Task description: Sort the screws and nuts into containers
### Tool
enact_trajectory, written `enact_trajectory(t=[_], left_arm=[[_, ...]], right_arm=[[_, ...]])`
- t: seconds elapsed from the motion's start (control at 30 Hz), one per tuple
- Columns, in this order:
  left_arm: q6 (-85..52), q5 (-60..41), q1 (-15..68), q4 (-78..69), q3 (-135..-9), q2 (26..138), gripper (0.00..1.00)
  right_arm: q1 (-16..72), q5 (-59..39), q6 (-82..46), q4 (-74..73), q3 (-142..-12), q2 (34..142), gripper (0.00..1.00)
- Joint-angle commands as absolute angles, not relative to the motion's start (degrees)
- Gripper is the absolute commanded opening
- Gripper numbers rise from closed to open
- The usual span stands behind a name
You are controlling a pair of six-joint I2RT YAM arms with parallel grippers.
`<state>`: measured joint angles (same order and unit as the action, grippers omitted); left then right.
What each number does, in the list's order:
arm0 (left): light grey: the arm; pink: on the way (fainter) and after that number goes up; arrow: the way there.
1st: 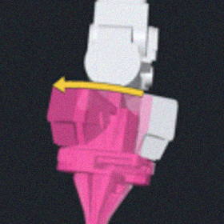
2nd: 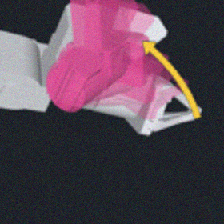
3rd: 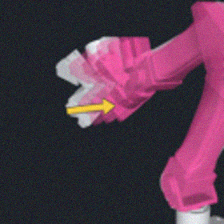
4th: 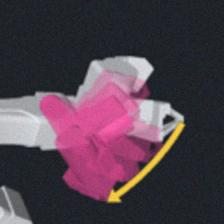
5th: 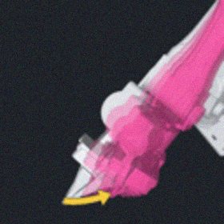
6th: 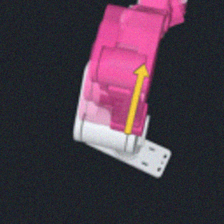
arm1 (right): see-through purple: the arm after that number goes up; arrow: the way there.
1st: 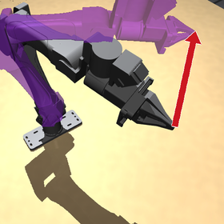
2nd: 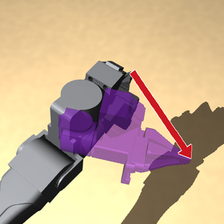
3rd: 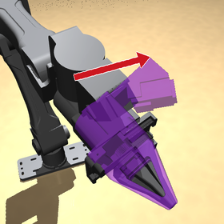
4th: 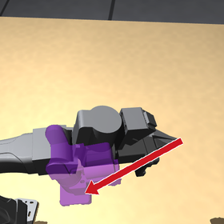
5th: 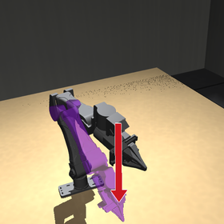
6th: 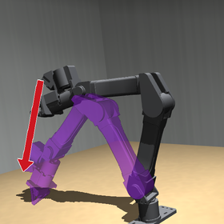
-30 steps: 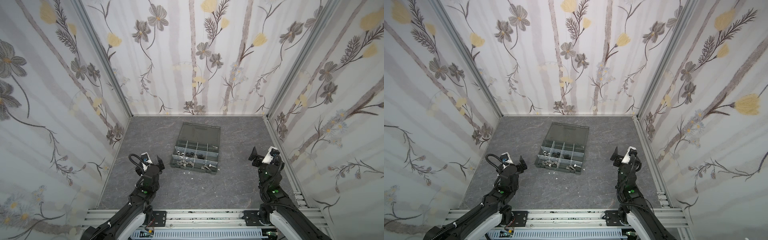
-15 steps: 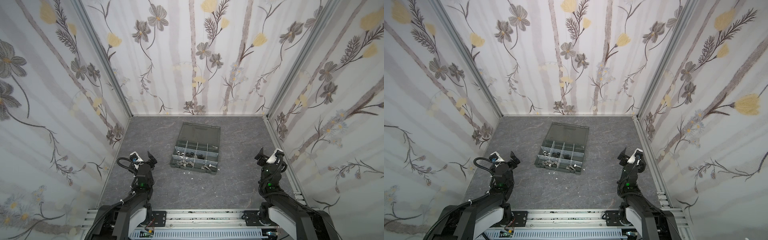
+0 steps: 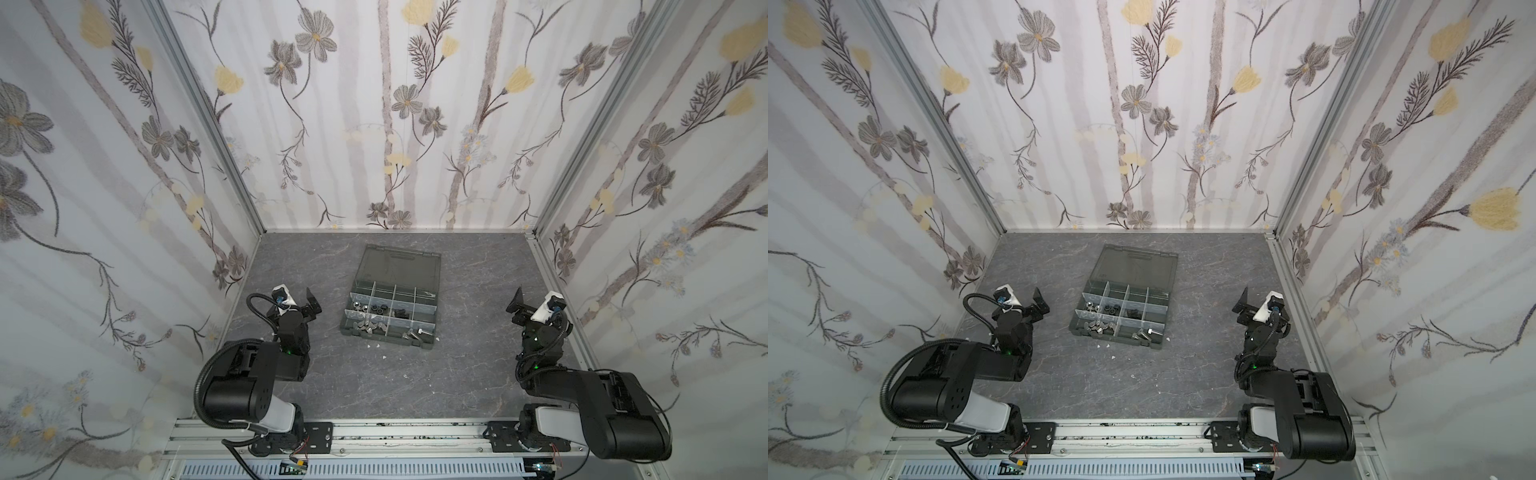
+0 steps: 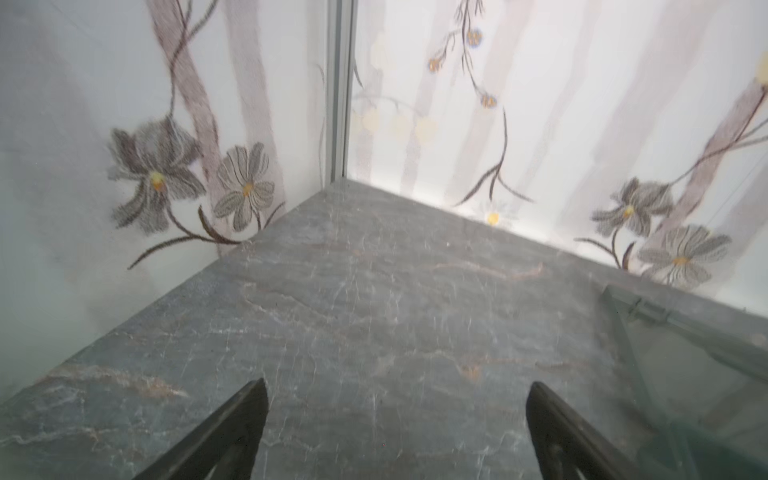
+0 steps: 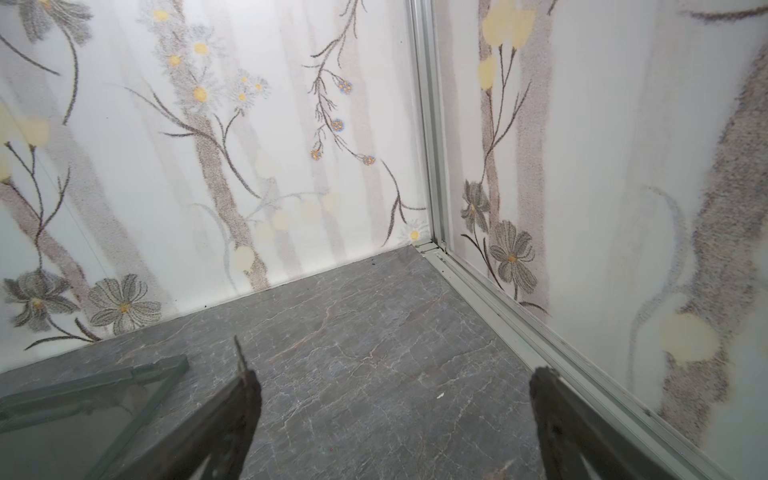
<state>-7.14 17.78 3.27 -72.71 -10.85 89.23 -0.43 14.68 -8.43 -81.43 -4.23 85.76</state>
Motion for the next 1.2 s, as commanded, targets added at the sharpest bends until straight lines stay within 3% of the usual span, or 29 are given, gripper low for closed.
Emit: enact_trajectory(t=[0.0, 0.17, 0.23, 1.17], left_arm=[[-4.18, 13.22, 3.3, -78.31, -12.57, 90.69, 1.0], [-4.23, 13.17, 3.06, -78.13, -13.06, 90.88, 1.0], [-4.22, 13.18, 3.07, -78.08, -13.02, 90.88, 1.0], [-4.18, 13.19, 3.08, -78.12, -13.09, 90.88, 1.0]], right_arm=[[-0.3, 11.22, -6.81, -78.07, -7.4, 83.21, 1.0], [1.32, 11.31, -4.57, -71.59, -11.66, 84.78, 1.0], [1.39, 11.31, -4.11, -77.94, -10.05, 86.55, 1.0], [2.02, 12.02, -3.43, -76.35, -10.64, 86.3, 1.0]])
